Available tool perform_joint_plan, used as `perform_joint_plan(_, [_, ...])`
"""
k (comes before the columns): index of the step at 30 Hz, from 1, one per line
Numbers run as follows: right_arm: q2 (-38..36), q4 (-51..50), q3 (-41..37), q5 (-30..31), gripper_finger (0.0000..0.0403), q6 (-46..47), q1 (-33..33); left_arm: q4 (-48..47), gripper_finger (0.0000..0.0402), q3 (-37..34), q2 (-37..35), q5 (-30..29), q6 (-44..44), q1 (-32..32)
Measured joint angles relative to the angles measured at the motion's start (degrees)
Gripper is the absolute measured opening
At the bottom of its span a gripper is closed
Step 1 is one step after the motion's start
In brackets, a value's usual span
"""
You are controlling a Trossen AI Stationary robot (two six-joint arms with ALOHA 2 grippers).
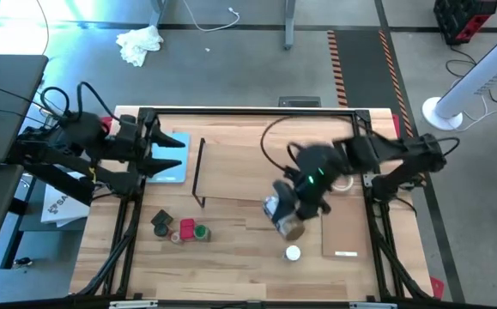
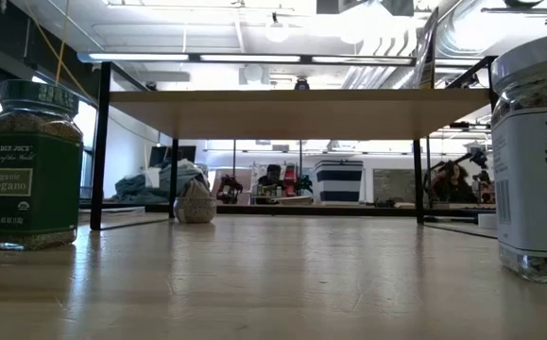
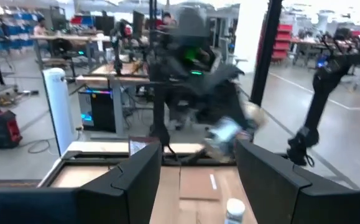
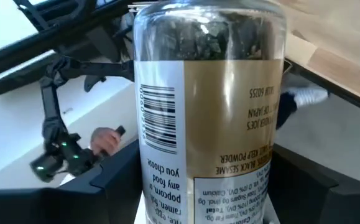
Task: Shelf spices
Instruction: Put the brown seasoning bottle on the shelf
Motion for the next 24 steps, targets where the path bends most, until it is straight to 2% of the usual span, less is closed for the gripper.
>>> perform_joint_plan(5, [0.56, -2.94, -0.1, -16.4, 0.0268, -2.53, -12.0, -2.33, 0.0205, -0.01, 0.0, 1.53, 0.01, -0.02])
perform_joint_plan(7, [0.47, -2.97, -0.07, -20.41, 0.0268, -3.49, -16.38, -3.1, 0.0205, -0.01, 0.0, 1.5, 0.01, -0.02])
perform_joint_plan(13, [1.85, -7.89, -0.03, -21.93, 0.0268, -11.53, -26.06, -3.99, 0.0205, -0.01, 0.74, 0.35, 1.34, -0.02])
perform_joint_plan(18, [6.42, -12.64, -0.03, -28.11, 0.0268, -20.79, -28.09, -4.26, 0.0205, -0.01, 2.84, -4.31, 3.18, 0.04])
perform_joint_plan(21, [8.87, -6.93, -0.03, -30.2, 0.0268, -26.56, -28.18, -5.42, 0.0205, -0.01, 5.5, -9.32, 5.77, 0.5])
perform_joint_plan(24, [9.5, 2.41, -0.05, -30.94, 0.0268, -28.52, -27.93, -4.98, 0.0205, -0.11, 7.62, -11.35, 6.33, 1.72])
